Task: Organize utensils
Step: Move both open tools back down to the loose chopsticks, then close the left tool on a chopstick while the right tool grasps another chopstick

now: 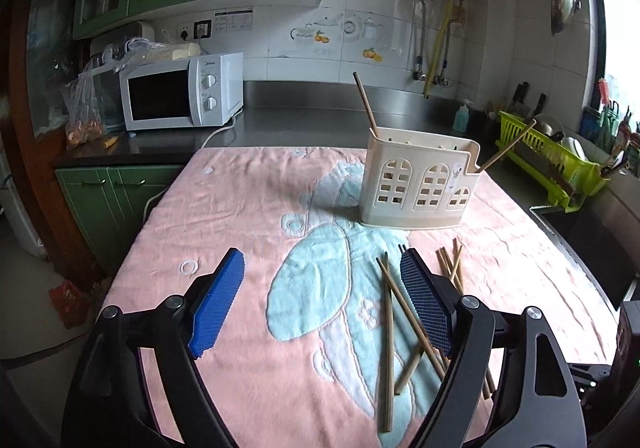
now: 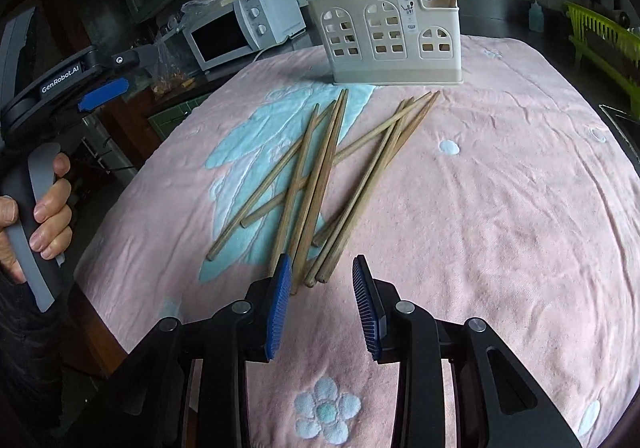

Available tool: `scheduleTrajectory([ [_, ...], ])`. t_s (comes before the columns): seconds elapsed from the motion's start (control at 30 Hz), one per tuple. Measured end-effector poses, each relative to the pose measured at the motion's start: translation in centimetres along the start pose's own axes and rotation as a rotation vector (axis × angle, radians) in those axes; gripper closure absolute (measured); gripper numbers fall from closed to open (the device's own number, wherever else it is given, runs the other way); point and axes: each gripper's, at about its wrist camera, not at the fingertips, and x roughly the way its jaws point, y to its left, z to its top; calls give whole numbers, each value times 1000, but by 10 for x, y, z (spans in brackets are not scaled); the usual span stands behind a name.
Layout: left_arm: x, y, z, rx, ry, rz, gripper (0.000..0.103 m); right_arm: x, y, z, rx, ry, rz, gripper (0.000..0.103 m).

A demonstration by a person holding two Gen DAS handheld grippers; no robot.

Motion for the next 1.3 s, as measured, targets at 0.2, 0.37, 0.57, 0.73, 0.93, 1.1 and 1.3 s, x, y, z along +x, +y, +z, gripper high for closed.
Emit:
scheduleTrajectory([
  [0.2,3,3,-17,-10,44,-4,22,-2,-7,0,16,4,-9,72],
  [0.37,3,-7,-40,13,91,-54,22,-6,-8,3,14,-9,-16,72],
  [0.57,10,-27,-78,-3,191,-134,24,-16,-21,6,32,-32,-40,72],
  [0.73,16,-48,-98,-26,246,-186,43,-24,-30,8,43,-57,-49,72],
  [0.93,25,-77,-114,-76,305,-254,59,-28,-41,7,62,-69,-52,72],
  [1.1,41,-87,-121,-131,355,-277,73,-30,-47,5,72,-72,-46,72],
  [1.3,53,-87,-127,-201,388,-265,80,-31,-53,4,81,-72,-35,72],
])
